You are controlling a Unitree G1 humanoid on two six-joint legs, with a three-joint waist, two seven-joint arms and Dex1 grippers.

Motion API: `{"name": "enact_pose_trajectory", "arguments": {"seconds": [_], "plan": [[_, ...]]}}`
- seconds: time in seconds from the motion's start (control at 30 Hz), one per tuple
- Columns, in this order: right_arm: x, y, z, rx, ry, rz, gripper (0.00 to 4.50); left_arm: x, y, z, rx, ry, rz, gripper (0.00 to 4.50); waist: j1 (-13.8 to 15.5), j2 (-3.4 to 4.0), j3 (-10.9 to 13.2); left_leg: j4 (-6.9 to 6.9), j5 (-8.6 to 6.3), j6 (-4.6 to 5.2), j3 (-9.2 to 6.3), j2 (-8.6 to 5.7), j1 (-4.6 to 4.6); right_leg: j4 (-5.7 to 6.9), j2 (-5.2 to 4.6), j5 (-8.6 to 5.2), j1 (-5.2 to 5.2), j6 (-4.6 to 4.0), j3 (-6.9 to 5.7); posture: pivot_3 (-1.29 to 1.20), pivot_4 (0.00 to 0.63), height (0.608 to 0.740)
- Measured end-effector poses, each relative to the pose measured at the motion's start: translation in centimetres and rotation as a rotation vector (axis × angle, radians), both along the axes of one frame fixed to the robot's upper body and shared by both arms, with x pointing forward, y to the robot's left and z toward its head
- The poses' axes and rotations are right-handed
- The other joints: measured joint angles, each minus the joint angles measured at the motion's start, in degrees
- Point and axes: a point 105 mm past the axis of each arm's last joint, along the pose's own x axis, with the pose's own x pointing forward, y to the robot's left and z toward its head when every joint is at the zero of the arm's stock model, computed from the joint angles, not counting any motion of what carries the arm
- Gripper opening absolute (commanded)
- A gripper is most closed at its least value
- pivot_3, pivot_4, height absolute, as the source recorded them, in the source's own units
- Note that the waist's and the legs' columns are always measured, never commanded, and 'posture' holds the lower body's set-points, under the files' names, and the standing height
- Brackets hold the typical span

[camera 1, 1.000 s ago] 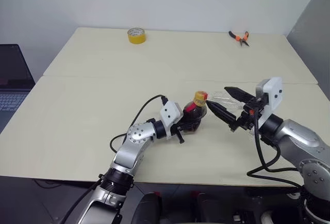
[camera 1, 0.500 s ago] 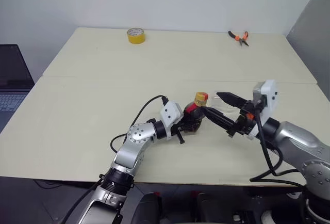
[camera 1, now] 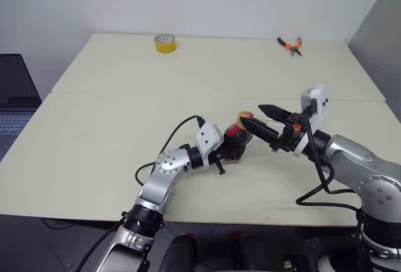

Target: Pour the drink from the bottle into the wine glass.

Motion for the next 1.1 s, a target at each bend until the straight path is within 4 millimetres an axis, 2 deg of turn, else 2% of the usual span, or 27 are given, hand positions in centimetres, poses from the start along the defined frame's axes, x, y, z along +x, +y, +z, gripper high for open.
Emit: {"name": "enact_pose_trajectory", "arguments": {"seconds": [0.37, 0.63, 0.73, 0.97, 1.0, 1.1], "plan": [[-0.2, 0.7, 0.6, -0.018, 0.000, 0.074, 4.50, 0.0, 0.0, 0.0, -0.001, 0.000, 0.001, 0.64, 0.00, 0.00, 0.00, 0.00, 0.00, 0.00, 0.00, 0.00, 0.00, -0.01, 0.00, 0.00, 0.00, 0.00, -0.01, 0.00, 0.150, 0.740], [-0.4, 0.9, 0.3, -0.045, 0.013, 0.106, 4.50, 0.0, 0.0, 0.0, -0.001, 0.000, 0.002, 0.64, 0.02, 0.00, 0.00, 0.00, 0.00, 0.00, 0.00, 0.00, 0.00, -0.01, 0.00, 0.00, 0.00, 0.00, 0.00, 0.00, 0.150, 0.740], [-0.4, 1.2, 0.1, -0.051, 0.021, 0.119, 3.89, 0.0, 0.0, 0.0, -0.001, 0.000, 0.002, 0.64, 0.01, 0.00, 0.00, 0.00, 0.00, 0.00, -0.01, 0.00, -0.01, -0.01, 0.00, 0.00, -0.01, 0.00, -0.01, 0.00, 0.150, 0.740], [0.1, 1.2, 0.4, -0.042, 0.015, 0.092, 1.36, 0.0, 0.0, 0.0, -0.001, -0.001, -0.001, 0.64, 0.01, 0.00, 0.00, 0.00, 0.00, 0.00, 0.00, 0.00, -0.01, -0.01, 0.00, 0.00, -0.01, 0.00, -0.01, 0.00, 0.150, 0.740], [0.1, 1.2, 0.6, -0.039, 0.011, 0.090, 1.19, 0.0, 0.0, 0.0, 0.000, -0.001, -0.001, 0.64, 0.00, 0.00, 0.00, -0.01, 0.00, 0.00, 0.00, 0.00, -0.01, -0.01, 0.00, 0.00, -0.01, 0.00, 0.00, 0.00, 0.150, 0.740], [0.2, 1.3, 0.6, -0.035, 0.011, 0.087, 1.19, 0.0, 0.0, 0.0, 0.000, -0.001, -0.001, 0.64, 0.01, 0.00, 0.00, -0.01, 0.00, 0.00, -0.01, 0.01, -0.02, -0.01, 0.00, 0.00, -0.01, 0.00, 0.00, 0.00, 0.150, 0.740]]}}
